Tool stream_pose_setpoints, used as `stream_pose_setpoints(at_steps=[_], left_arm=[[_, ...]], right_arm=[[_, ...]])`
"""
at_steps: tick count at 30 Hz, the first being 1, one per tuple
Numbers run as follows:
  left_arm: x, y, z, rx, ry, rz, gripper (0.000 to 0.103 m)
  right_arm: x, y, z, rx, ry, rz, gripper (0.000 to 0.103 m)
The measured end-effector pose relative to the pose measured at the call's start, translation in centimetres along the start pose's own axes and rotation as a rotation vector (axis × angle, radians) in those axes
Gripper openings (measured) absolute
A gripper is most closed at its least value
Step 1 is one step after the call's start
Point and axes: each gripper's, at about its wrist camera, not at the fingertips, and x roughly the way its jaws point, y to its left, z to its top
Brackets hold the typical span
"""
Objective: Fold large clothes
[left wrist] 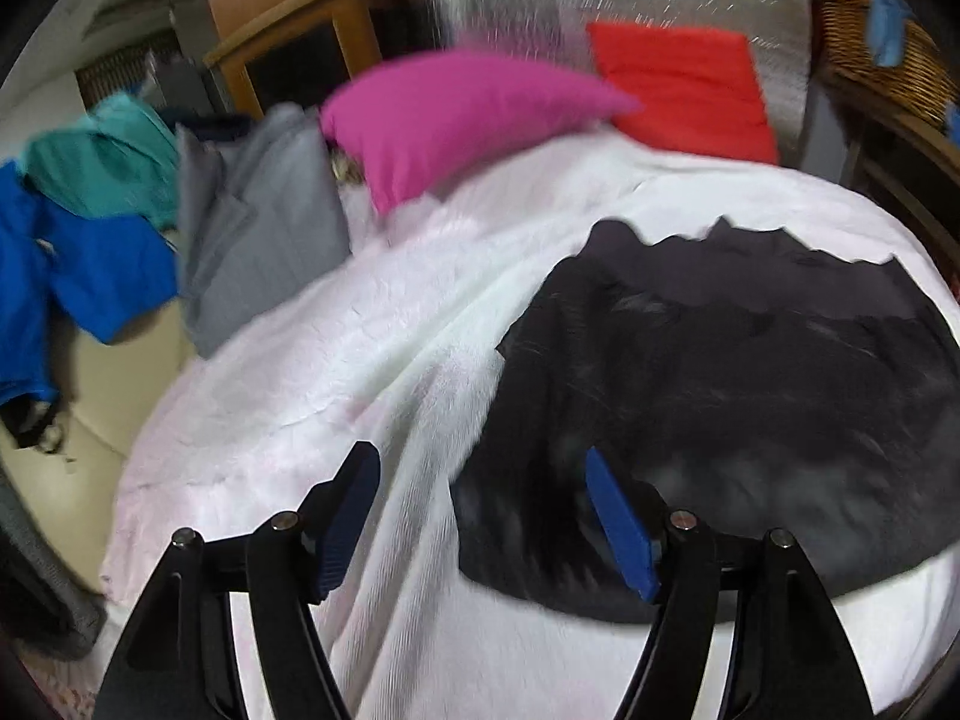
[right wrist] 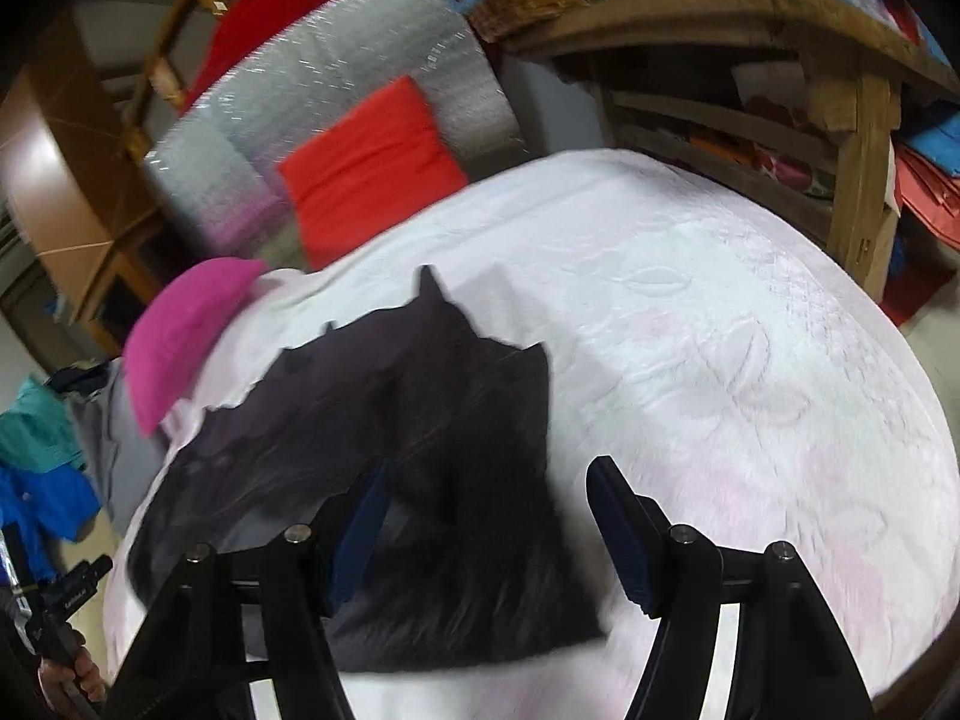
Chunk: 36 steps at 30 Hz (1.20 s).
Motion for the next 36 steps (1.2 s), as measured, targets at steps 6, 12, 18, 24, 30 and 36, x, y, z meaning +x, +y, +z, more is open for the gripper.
stream_pose_setpoints(at_steps=[6, 12, 18, 24, 30, 36], left_arm=[[8.2, 0.5, 3.8, -0.036, 0.162, -0.122, 0.072], [12.3, 0.5, 4.0, -0.176, 0.257, -0.35, 0.032], [13.0, -2.0, 5.9, -0.129, 0.221, -0.241, 0.025], [11.6, -3.1, 5.1, -0.024, 0.172, -0.142, 0.03], [5.1, -2.5, 2.8, 0.009, 0.006, -0.028, 0.05], [-0.8, -4.7, 0.6, 0.083, -0.15, -0.024, 0.057]], right_arm=[[7.7, -0.1, 2.5, 0.019, 0.106, -0.006, 0.072], [9.9, 2.5, 2.8, -0.103, 0.109, -0.021, 0.031], [10.7, 2.1, 2.3, -0.101, 0.034, -0.111, 0.026], [9.7, 0.4, 1.6, -0.015, 0.073, -0.078, 0.054], [3.8, -0.1, 0.5, 0.021, -0.048, -0.042, 0.071], [0.0, 2.6, -1.5, -0.067, -0.08, 0.023, 0.068]])
